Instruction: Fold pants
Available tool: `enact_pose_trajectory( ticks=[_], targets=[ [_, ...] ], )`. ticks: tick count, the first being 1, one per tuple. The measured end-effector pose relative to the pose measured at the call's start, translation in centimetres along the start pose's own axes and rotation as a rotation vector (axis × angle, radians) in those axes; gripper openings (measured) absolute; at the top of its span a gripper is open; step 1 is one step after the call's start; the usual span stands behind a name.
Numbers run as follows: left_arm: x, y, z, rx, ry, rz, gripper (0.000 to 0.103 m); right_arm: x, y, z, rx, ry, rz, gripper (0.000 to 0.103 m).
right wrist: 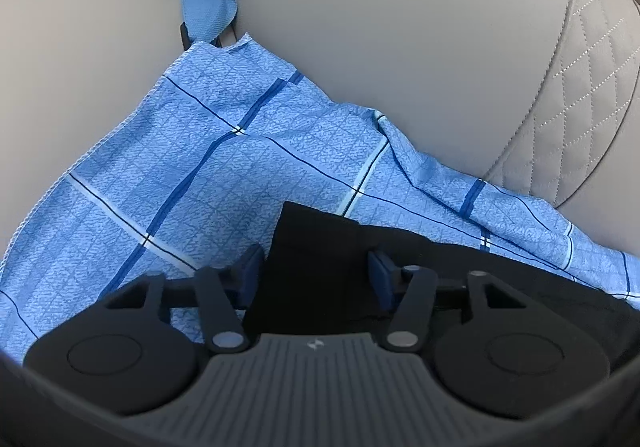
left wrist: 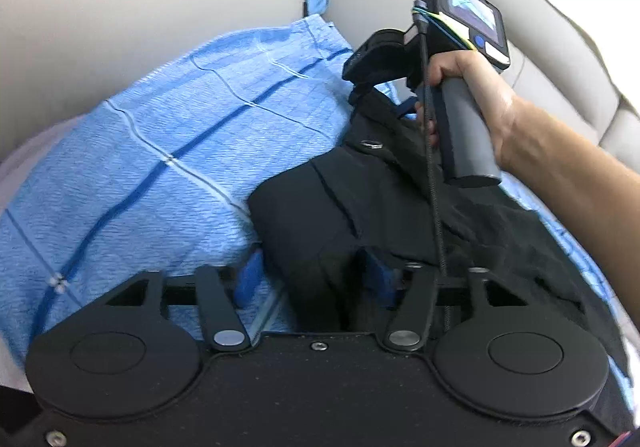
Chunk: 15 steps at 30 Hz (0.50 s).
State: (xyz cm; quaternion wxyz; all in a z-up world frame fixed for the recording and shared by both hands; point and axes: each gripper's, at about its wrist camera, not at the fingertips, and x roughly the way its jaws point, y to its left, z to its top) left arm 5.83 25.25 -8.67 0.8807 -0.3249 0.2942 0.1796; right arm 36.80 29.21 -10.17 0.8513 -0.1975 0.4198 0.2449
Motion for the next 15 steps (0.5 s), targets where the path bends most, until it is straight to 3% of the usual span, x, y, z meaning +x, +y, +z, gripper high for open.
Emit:
enact_pose_trajectory(
  ticks=[1,2,3,4,5,6,8,13,15],
  targets=[
    [0.2,0.2,0.1,-0.015,0.004,-0.038,0.084,-0.2,0.1,-0.1,-0.006,-0.003,-0.007,0.05],
    [0.6,0.3,0.3,-0.03,0.011,-0.071,0.093,-0.4,0.1,-0.2,-0.014,-0.007,-0.014,0.049],
    [0.9,0.3,0.5,-0.036,0.015,-0.08,0.093,-0.5,0.0,-0.3,-0.017,-0.011,-0.016,0.047],
    [1.0,0.2,0.5,-0.034,0.012,-0.065,0.083,-0.7,-0.1,-0.3,-0.016,-0.014,-0.013,0.045],
    [0.8,-0.2,0.4,-0.015,-0.004,-0.015,0.065,-0.8,-0.4,-0.3,-0.007,-0.018,-0.011,0.045],
    [0.8,-0.5,0.4,0.025,-0.02,0.064,0.025,-1.0,-0.6,-0.3,0.01,-0.023,-0.008,0.043],
    [0.7,0.1,0.6,-0.013,-0.032,0.073,0.01,-1.5,-1.1,-0.2,0.048,-0.041,-0.001,0.04],
    [-0.7,1.7,2.3,-0.054,-0.095,0.086,0.01,-2.6,-1.2,0.8,0.126,-0.083,0.056,0.033],
    [-1.2,2.2,2.7,-0.042,-0.14,0.128,0.01,-2.9,-0.5,1.6,0.153,-0.094,0.104,0.032]
  ],
)
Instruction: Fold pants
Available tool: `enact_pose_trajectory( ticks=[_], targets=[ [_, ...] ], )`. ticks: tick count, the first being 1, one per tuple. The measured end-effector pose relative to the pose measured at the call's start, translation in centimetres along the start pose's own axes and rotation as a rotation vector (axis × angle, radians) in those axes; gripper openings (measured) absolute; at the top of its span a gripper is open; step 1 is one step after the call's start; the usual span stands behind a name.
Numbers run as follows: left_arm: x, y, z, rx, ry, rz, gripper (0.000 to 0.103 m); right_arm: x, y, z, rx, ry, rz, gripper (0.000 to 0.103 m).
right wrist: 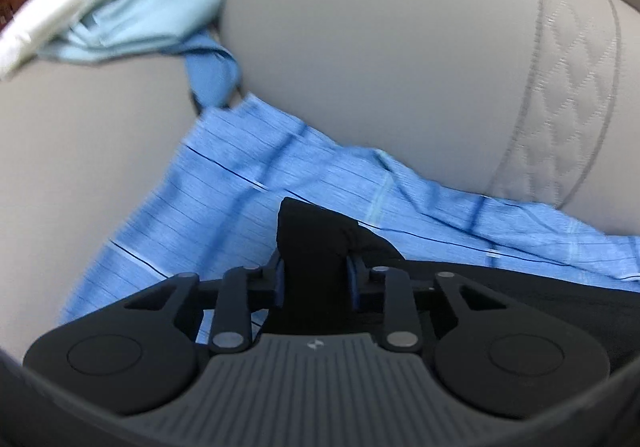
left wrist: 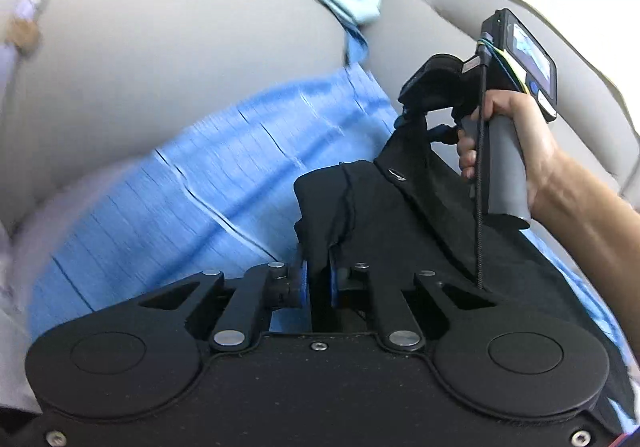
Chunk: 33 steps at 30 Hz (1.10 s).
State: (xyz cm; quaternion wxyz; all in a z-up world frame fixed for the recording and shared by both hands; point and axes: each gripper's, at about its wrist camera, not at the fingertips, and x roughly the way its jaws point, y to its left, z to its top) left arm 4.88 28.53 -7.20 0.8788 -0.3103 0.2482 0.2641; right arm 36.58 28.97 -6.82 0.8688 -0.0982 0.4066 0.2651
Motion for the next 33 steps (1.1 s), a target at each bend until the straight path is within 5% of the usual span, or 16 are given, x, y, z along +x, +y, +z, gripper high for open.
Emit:
enact_pose_trajectory(
  ticks=[3,6,10,12,16,21,29,33],
  targets=[
    [-0.5,0.8,0.6,0.021,-0.079,0.111,0.011,0.1,2.4,1.2,0.01,-0.016,0.089,0.032],
    [0.3,1.7,1.2,0.039,-0.072,0.207,0.012,1.2,5.6,1.7,-0.039,-0.006,0.14,0.033],
    [1.7,3.0,1.2,-0.002,-0.006,0.225,0.018,3.5,8.3,0.6,-0.097,0.045,0.106,0.048],
    [1.6,2.9,1.4,0.009,-0.019,0.244,0.025,3.3,8.2,-0.1,-0.094,0.031,0.119,0.063],
    [0.9,2.6,1.5,0.046,-0.086,0.316,0.035,0.5,6.3,0.1,-0.035,-0.008,0.192,0.068],
    [-0.8,2.2,1.5,0.046,-0.16,0.303,0.042,-5.8,-0.2,0.6,0.022,-0.112,0.198,0.084],
    [-3.6,-1.8,0.9,0.138,-0.247,0.281,0.055,-14.4,-15.8,-4.5,0.032,-0.189,0.017,0.099],
    [-4.1,-5.2,1.5,0.176,-0.197,0.153,0.06,-15.8,-20.7,-8.8,0.036,-0.154,-0.018,0.101]
  ],
)
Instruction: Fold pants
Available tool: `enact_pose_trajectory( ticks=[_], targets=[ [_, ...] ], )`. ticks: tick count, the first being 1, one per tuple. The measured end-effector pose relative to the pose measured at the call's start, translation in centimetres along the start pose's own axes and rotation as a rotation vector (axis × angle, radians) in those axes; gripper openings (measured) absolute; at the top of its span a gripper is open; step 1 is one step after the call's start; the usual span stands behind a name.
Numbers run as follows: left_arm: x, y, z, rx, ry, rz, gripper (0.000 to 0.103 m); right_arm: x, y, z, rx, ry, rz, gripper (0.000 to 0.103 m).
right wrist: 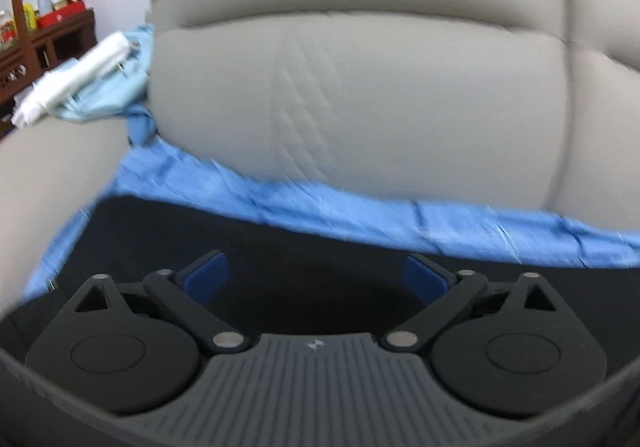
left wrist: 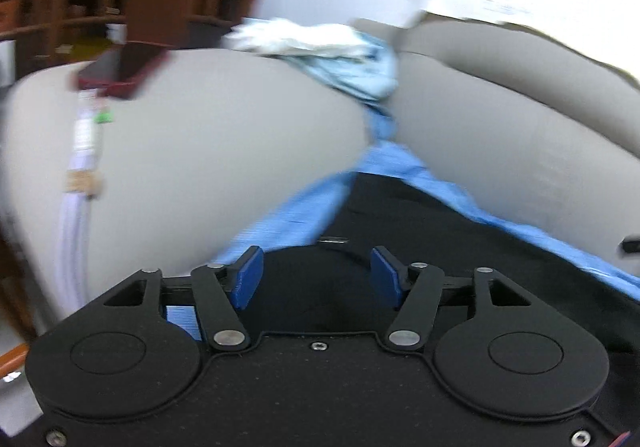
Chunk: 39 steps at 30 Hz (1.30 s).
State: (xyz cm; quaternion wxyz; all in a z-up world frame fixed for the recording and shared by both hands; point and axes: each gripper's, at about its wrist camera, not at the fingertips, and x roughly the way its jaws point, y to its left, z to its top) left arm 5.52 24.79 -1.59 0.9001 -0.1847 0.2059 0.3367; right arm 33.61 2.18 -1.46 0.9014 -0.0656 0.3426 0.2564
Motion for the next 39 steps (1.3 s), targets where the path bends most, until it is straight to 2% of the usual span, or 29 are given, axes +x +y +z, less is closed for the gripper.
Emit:
enact_pose_trajectory(
  ticks=[2,5,8,13,15,17,22,24,26,28,30,32,34,37,39],
  targets=[
    [0.5,-1.6,-0.1,0.015,0.02,-0.07,0.06,-0.4,-1.8,-1.9,0.01,0.016,-0.006,0.101],
    [2.1,-3.4,-0.8,0.027,0.097,-0.109,0.058,-0.8,-5.4,-4.5,0.044,0.039,-0.033,0.101],
    [3.4,-4.9,-2.3,0.066,0.16,-0.074,0.055,-1.3,-10.1,-6.8,0.098,0.06,-0.104,0.101],
    [4.6,-6.2,-4.8,0.184,0.194,-0.001,0.055,-1.8,-18.5,-9.9,0.206,0.109,-0.262,0.101],
    [5.0,-6.0,-5.5,0.198,0.209,0.018,0.056,-2.8,-21.8,-11.3,0.205,0.08,-0.343,0.103],
    [5.1,-5.5,-6.1,0.192,0.192,0.023,0.064,-3.8,-24.9,-12.2,0.236,0.073,-0.406,0.103],
    [5.8,-4.3,-5.8,0.159,0.204,0.042,0.079,-7.3,-34.2,-14.2,0.424,0.053,-0.581,0.103],
    [6.1,-3.9,-5.7,0.141,0.204,0.053,0.079,-8.4,-37.8,-15.4,0.485,0.05,-0.669,0.103],
    [6.2,-4.0,-5.5,0.154,0.2,0.071,0.084,-10.2,-41.1,-16.8,0.594,0.03,-0.702,0.103],
    [6.3,-4.0,-5.5,0.161,0.198,0.079,0.085,-11.4,-43.2,-17.7,0.623,0.037,-0.8,0.103],
    [6.4,-4.0,-5.5,0.16,0.199,0.081,0.087,-12.6,-45.2,-18.4,0.679,0.031,-0.817,0.103],
    [6.5,-3.9,-5.5,0.163,0.196,0.086,0.089,-13.5,-46.4,-18.6,0.739,0.046,-0.886,0.102],
    [6.4,-4.0,-5.7,0.163,0.186,0.092,0.09,-14.5,-46.4,-18.5,0.727,0.001,-0.877,0.097],
    [6.3,-3.9,-5.9,0.152,0.175,0.092,0.09,-14.6,-45.7,-17.5,0.697,-0.108,-0.736,0.099],
    [6.3,-4.1,-5.7,0.146,0.183,0.108,0.09,-13.3,-45.6,-16.1,0.683,-0.084,-0.675,0.099]
  ],
)
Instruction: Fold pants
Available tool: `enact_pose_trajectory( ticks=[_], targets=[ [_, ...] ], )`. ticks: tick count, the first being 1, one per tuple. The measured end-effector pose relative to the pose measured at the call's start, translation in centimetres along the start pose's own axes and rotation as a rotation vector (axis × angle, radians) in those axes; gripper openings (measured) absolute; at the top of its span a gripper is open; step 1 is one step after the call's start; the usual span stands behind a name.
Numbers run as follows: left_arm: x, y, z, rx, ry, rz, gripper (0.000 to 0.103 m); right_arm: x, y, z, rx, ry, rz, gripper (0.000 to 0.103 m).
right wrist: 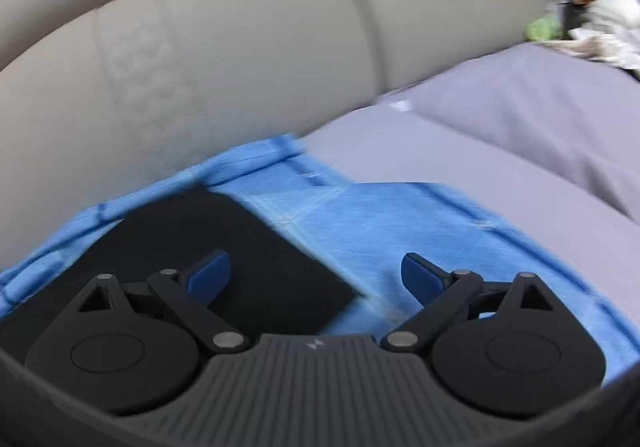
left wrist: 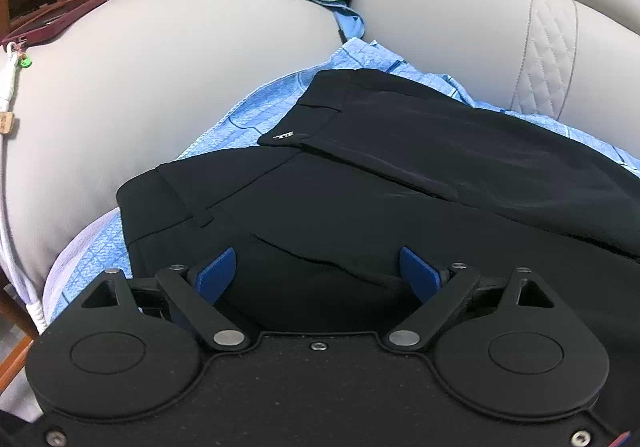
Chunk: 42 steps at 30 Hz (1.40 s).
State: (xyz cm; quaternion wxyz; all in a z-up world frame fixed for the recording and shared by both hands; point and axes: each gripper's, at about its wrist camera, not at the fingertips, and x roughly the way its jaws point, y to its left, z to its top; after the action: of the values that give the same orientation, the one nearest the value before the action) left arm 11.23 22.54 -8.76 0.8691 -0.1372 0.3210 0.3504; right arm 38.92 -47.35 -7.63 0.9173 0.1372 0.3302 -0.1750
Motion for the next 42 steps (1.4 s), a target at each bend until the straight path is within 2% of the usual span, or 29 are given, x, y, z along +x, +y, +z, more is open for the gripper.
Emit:
enact_pose_trajectory(
  ticks=[2,3,4,7,9,13,15,18,19,23,24,26,27,33,35,36,37,38,39,40,42],
  targets=[
    [-0.5,-0.5,0.7,0.004,0.019,0.037,0.081,0.8,2.2,0.5,-0.044,0.047,-0.003,0.099],
    [-0.9,-0.9,1.3,0.026,0.018,0.044,0.073,1.4,3.6,0.9,-0.069,0.066,-0.017,0.099],
    [-1.5,-1.5,2.2,0.052,-0.004,0.048,0.072,1.8,5.1,1.2,-0.086,0.078,-0.025,0.099],
    [-2.4,-2.8,5.6,0.062,-0.048,0.029,0.081,3.0,9.4,2.6,-0.102,0.107,-0.031,0.099],
    [-1.9,-3.6,8.1,0.017,-0.026,-0.011,0.085,4.0,12.6,3.6,-0.133,0.128,-0.04,0.101],
    [2.4,-5.9,13.2,-0.147,0.067,-0.081,0.087,6.8,18.7,3.7,-0.236,0.177,-0.142,0.103],
    [5.2,-7.3,14.9,-0.179,0.091,-0.091,0.087,7.8,20.1,3.1,-0.233,0.207,-0.158,0.103],
    [10.0,-10.0,16.7,-0.194,0.115,-0.04,0.088,9.5,21.0,2.3,-0.178,0.268,-0.167,0.103],
    [11.7,-10.9,17.0,-0.194,0.123,-0.013,0.088,9.5,21.4,1.9,-0.187,0.23,-0.194,0.103],
    [17.1,-13.6,17.4,-0.187,0.185,0.12,0.088,10.3,21.8,1.8,-0.196,0.22,-0.236,0.103],
    [17.9,-13.8,17.3,-0.192,0.193,0.14,0.088,10.5,21.8,2.0,-0.193,0.222,-0.246,0.103],
    [19.3,-14.1,17.1,-0.21,0.206,0.168,0.1,11.1,22.0,2.4,-0.187,0.232,-0.258,0.103],
    [19.8,-14.4,17.1,-0.215,0.207,0.172,0.103,11.3,22.1,2.6,-0.18,0.235,-0.263,0.103],
    [21.2,-16.0,17.1,-0.177,0.228,0.273,0.103,11.6,22.1,2.8,-0.166,0.25,-0.26,0.102],
    [21.3,-16.1,17.0,-0.182,0.218,0.282,0.103,11.3,21.8,2.9,-0.176,0.247,-0.249,0.095],
    [21.3,-16.2,17.0,-0.181,0.215,0.287,0.103,11.3,21.6,3.0,-0.18,0.238,-0.248,0.085],
    [21.4,-16.2,17.0,-0.179,0.212,0.291,0.103,10.9,21.4,3.1,-0.187,0.226,-0.25,0.069],
    [21.4,-16.3,17.0,-0.178,0.211,0.294,0.103,10.7,21.2,3.3,-0.19,0.217,-0.257,0.06],
    [21.4,-16.3,17.0,-0.177,0.209,0.297,0.103,10.3,21.1,3.4,-0.194,0.211,-0.265,0.04],
    [21.5,-16.4,17.1,-0.177,0.206,0.3,0.103,10.2,20.7,3.6,-0.193,0.212,-0.265,0.029],
    [21.6,-16.5,17.1,-0.169,0.199,0.303,0.103,9.9,19.9,3.8,-0.177,0.219,-0.246,0.02]
  ],
)
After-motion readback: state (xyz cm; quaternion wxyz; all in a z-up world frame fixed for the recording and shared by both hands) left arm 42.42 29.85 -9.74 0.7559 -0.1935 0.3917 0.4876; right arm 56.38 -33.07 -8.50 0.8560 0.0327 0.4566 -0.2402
